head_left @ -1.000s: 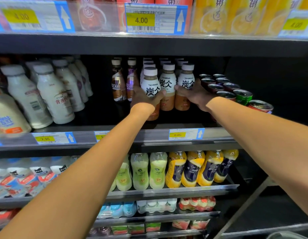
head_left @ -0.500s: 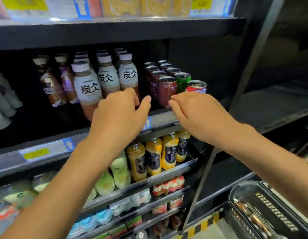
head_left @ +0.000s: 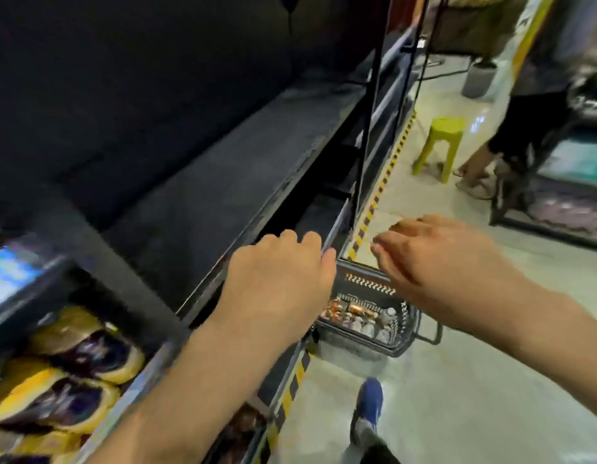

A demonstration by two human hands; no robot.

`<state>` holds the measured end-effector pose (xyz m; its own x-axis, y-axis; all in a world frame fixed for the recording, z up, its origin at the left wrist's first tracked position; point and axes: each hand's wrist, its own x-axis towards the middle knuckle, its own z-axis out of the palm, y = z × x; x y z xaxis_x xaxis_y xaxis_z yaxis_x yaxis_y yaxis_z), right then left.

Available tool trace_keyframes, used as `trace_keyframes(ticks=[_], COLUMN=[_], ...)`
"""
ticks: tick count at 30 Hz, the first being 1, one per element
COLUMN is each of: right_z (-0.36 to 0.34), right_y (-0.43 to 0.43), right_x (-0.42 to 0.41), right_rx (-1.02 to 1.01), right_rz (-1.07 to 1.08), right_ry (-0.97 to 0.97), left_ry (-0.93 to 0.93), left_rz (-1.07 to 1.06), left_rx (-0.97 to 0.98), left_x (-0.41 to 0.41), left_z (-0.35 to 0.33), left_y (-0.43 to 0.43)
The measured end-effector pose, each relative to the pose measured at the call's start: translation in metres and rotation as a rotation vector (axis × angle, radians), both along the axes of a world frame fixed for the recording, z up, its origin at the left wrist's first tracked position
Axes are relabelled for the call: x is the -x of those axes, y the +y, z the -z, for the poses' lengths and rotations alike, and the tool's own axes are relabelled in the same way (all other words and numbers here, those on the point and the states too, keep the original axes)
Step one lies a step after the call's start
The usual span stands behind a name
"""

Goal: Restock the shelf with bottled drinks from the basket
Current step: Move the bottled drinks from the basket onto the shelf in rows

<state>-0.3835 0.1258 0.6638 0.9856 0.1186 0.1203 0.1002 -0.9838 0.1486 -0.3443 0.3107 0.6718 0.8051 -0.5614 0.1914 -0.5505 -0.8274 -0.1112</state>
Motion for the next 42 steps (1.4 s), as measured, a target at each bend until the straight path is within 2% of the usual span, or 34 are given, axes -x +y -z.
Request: trace_keyframes(ticks=[5,9,12,16,20,23,26,33,35,38,42], right_z=[0.047,0.08,0.107,0.155,0.229,0.311,0.407,0.642,0.705,0.8,0.926], right_y=[-0.104,-0.172,-0.213,-0.249,-0.267,-0.269,-0.265,-0.247,-0.244,-0.242,-0.24], right_x=[-0.046,-0.1,-0.138,-0.187,-0.231,-0.254,-0.27,-0.298,-0.302,-0.301,-0.3], right_rx=[-0.004,-0.065,-0.11,-0.194,-0.319,-0.449,-0.491,-0.572,-0.677,-0.948,-1.155], right_rz=[0.16,0.236,0.276,0.336,0.404,0.514,0.608,0.829,0.954,1.197,1.443], right_ry=[0.132,0.238,0.31,0.408,0.538,0.655,0.803,1.056,1.048,0.977,0.836], left_ry=[0.046,0.177,0.382,0.377,0.625,0.698,0.789,0.989,1.042,1.11,1.226], left_rz=[0.167,0.265,0.223,0.207,0.151,0.151,0.138,-0.133,-0.251,-0.466,-0.819], left_rx=[-0.237,-0.416,-0.418,-0.285,-0.362,-0.421,-0.483,-0.436,-0.4,-0.319,-0.027], left_x=[-0.089,-0.163,-0.212,-0.265,-0.313,-0.347,-0.369,-0.39,-0.389,-0.389,-0.394], left_z=[0.059,0.102,0.136,0.185,0.268,0.349,0.442,0.674,0.739,0.827,0.926], left_y=[-0.107,-0.186,-0.236,-0.28,-0.307,-0.32,-0.326,-0.31,-0.296,-0.279,-0.273])
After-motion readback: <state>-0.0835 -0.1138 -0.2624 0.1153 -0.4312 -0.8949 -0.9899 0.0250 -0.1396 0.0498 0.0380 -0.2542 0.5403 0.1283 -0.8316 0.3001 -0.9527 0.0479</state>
